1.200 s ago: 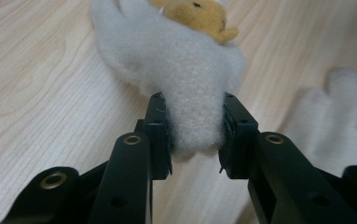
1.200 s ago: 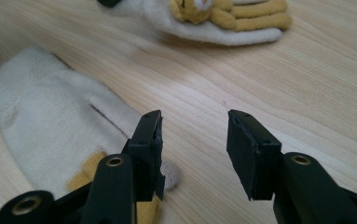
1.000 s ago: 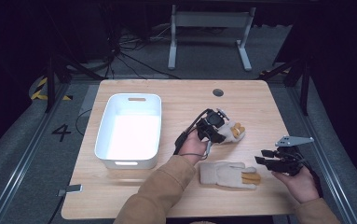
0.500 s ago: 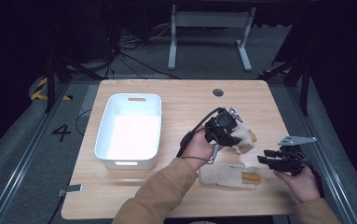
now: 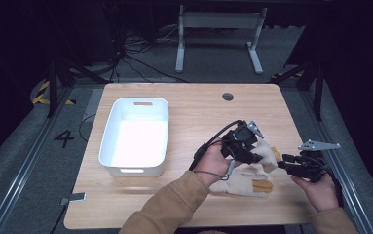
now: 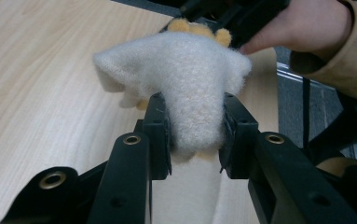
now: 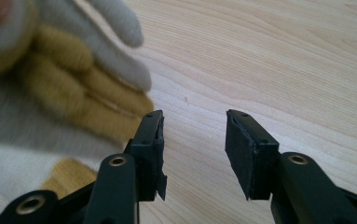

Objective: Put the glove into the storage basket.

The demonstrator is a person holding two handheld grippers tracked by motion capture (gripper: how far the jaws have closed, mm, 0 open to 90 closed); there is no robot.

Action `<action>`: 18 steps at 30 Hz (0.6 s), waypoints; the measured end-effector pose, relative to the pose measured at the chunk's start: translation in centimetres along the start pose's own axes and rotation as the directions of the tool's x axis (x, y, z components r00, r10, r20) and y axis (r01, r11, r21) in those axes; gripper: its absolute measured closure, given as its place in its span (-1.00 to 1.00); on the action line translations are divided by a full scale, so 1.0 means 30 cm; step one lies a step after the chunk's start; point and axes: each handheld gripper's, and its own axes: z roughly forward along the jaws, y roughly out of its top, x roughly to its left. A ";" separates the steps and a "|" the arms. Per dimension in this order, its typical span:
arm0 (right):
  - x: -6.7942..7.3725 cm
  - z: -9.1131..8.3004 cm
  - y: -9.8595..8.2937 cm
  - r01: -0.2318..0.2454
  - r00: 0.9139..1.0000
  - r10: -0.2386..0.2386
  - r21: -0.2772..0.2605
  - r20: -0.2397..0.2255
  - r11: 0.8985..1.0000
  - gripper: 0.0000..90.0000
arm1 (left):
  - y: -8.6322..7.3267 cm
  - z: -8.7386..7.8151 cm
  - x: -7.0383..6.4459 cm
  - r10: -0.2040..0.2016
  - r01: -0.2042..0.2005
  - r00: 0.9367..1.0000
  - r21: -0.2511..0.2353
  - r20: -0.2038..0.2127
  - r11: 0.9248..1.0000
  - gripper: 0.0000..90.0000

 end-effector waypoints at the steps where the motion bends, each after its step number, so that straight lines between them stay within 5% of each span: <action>1: 0.002 0.001 0.000 0.002 1.000 -0.002 0.001 0.002 1.000 0.27 | -0.006 0.002 -0.006 0.007 -0.007 1.000 0.002 0.007 1.000 0.53; 10: -0.010 -0.002 -0.006 -0.010 0.999 0.010 -0.004 0.031 1.000 0.26 | -0.113 0.013 -0.003 -0.018 0.017 0.996 0.017 0.087 1.000 0.52; 18: 0.005 0.002 -0.002 0.002 1.000 -0.001 -0.007 0.016 1.000 0.25 | -0.232 0.019 0.035 -0.055 0.047 0.993 0.075 0.107 0.996 0.50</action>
